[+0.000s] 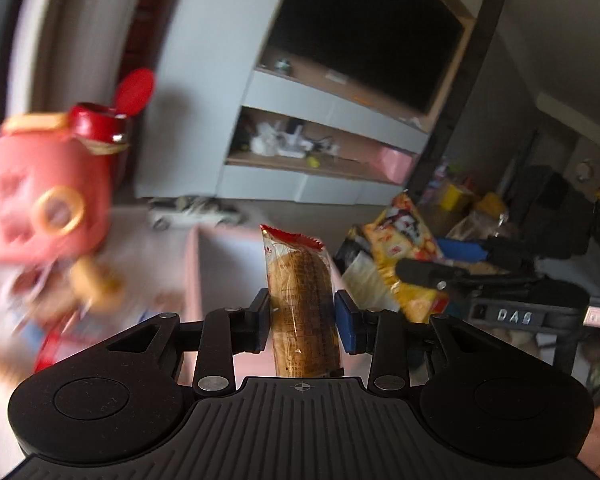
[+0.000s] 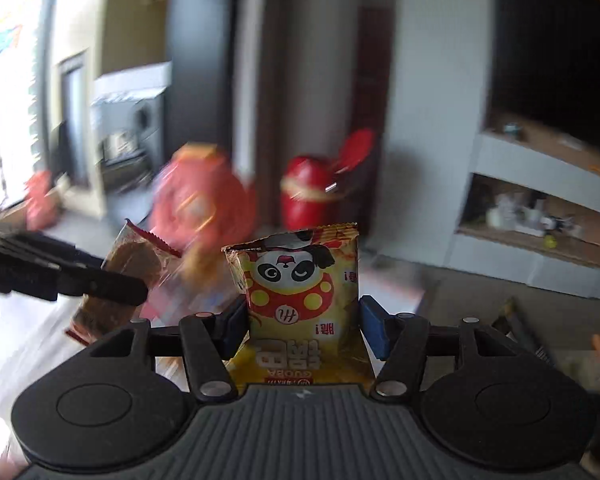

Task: Organize snacks
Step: 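Carry both snacks into the pink box and open both tools, then move both tools back toward the snacks beside the box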

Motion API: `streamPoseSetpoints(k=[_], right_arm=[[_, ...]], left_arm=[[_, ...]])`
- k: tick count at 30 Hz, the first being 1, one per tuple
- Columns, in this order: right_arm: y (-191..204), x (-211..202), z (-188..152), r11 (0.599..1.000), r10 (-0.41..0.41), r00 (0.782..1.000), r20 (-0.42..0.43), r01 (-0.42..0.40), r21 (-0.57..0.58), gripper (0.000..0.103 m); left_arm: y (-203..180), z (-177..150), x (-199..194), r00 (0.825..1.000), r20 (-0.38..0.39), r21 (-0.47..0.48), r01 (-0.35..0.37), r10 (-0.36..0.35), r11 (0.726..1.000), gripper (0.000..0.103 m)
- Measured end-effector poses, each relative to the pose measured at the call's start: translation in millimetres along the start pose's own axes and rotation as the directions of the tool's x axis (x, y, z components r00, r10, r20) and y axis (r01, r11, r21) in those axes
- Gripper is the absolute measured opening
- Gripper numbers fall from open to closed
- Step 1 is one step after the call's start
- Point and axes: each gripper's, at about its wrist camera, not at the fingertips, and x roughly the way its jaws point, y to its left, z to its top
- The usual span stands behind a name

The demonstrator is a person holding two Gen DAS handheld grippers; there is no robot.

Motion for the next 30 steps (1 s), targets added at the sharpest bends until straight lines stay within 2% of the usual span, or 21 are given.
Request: streamPoseSetpoints(k=[2,5,7,9,11,13,15,18,21,23,25,26,30], right_arm=[[-19,30,18,0.999,-0.017,1.000,-0.023,0.018,0.044,0.059],[-39,85,22,0.996,-0.032,0.995,-0.094,0.040,0.082,0.059],[-50,119,16,0.995,0.008,0.991,-0.136,0.006,0.103,0.060],[-61,154,11,0.989,0.071,0.976,-0.205,-0.041,0.144,0.061],[-73,181,8,0.977,0.087,0.961,-0.263,-0.031,0.212,0.063],[-78,194,5,0.973,0.083,0.952,-0.293,-0.013,0.231,0.063],[-72,187,-1,0.979,0.024,0.959,-0.283,0.035,0.202,0.063],[-51,153,-15,0.993,0.019,0.978,-0.206,0.006,0.121,0.067],[-25,118,-38,1.000,-0.011,0.990,-0.141,0.012,0.001,0.069],[-9,101,-56,0.993,-0.105,0.991,-0.078,0.101,-0.053,0.072],[-3,91,-79,0.974,-0.223,0.974,-0.028,0.222,-0.039,0.075],[-5,89,-90,0.967,-0.256,0.966,-0.028,0.256,-0.008,0.075],[-20,86,-107,0.969,-0.221,0.975,-0.011,0.221,0.111,0.076]], left_arm=[[11,18,41,1.000,-0.022,-0.028,-0.013,0.013,1.000,0.038],[32,24,100,0.996,-0.093,-0.075,-0.019,0.012,0.997,0.039],[46,22,125,0.993,-0.115,-0.094,-0.016,0.006,0.995,0.039],[56,17,136,0.995,-0.102,-0.086,-0.031,0.022,0.996,0.039],[64,12,132,0.997,-0.080,-0.089,-0.017,0.009,0.996,0.039],[72,8,118,0.999,-0.038,-0.083,-0.020,0.017,0.996,0.039],[74,1,97,0.997,0.010,-0.076,-0.078,0.079,0.994,0.039],[77,-17,68,0.983,0.062,-0.126,-0.166,0.175,0.978,0.039],[89,-39,44,0.983,0.097,-0.207,-0.135,0.158,0.969,0.039],[91,-54,32,0.977,0.108,-0.238,-0.154,0.183,0.959,0.039],[91,-66,26,0.970,0.094,-0.247,-0.195,0.224,0.949,0.039],[94,-69,25,0.966,0.080,-0.253,-0.217,0.244,0.943,0.039],[108,-71,22,0.960,0.034,-0.276,-0.257,0.276,0.926,0.039]])
